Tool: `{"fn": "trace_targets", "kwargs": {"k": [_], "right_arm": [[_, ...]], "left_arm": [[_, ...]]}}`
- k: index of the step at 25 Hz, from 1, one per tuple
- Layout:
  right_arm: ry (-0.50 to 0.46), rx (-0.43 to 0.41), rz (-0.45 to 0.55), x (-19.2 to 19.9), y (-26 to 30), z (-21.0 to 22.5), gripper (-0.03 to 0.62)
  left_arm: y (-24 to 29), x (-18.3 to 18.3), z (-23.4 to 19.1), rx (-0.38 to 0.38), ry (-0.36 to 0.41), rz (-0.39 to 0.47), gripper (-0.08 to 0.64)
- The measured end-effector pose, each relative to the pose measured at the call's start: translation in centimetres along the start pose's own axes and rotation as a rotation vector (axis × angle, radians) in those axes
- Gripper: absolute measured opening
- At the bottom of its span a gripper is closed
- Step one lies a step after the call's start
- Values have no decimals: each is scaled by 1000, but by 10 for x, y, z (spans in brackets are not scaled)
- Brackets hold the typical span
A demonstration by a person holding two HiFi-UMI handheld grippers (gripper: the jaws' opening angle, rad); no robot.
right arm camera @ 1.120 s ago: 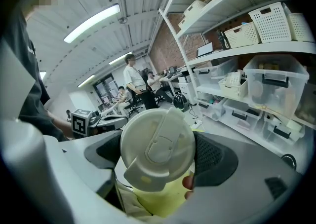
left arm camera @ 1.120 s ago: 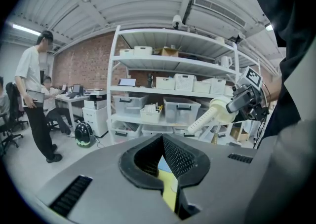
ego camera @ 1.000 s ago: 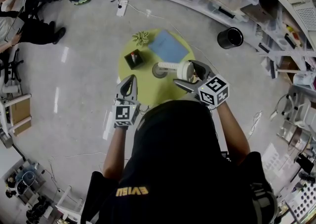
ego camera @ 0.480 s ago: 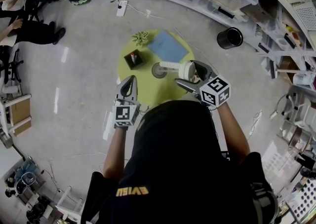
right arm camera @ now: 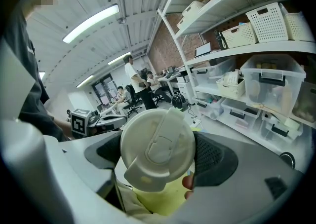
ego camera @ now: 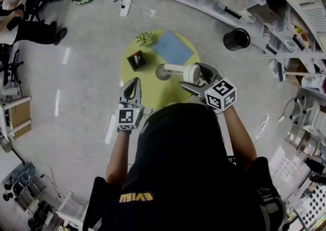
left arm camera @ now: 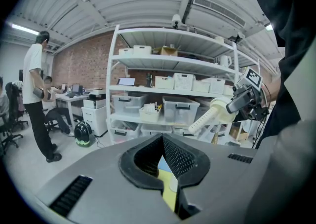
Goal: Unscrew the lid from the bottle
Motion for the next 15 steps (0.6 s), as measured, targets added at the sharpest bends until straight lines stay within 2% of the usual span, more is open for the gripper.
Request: {"fn": "trace_targets", "kwargs": {"k": [15], "right_arm": [[-67,21,-36,3,1,-3,437]], "left_arm": [[-1,1,3,7,-3,-5,18]]}}
Point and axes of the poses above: the fingertips, and each gripper's own axes: y forward along the fingers, z to its right, x out of its underside, the point moved 7 cm from there along -y, backward along the fingers, and after that the axes turned 15 degrees about y, right-handed, at the moved point
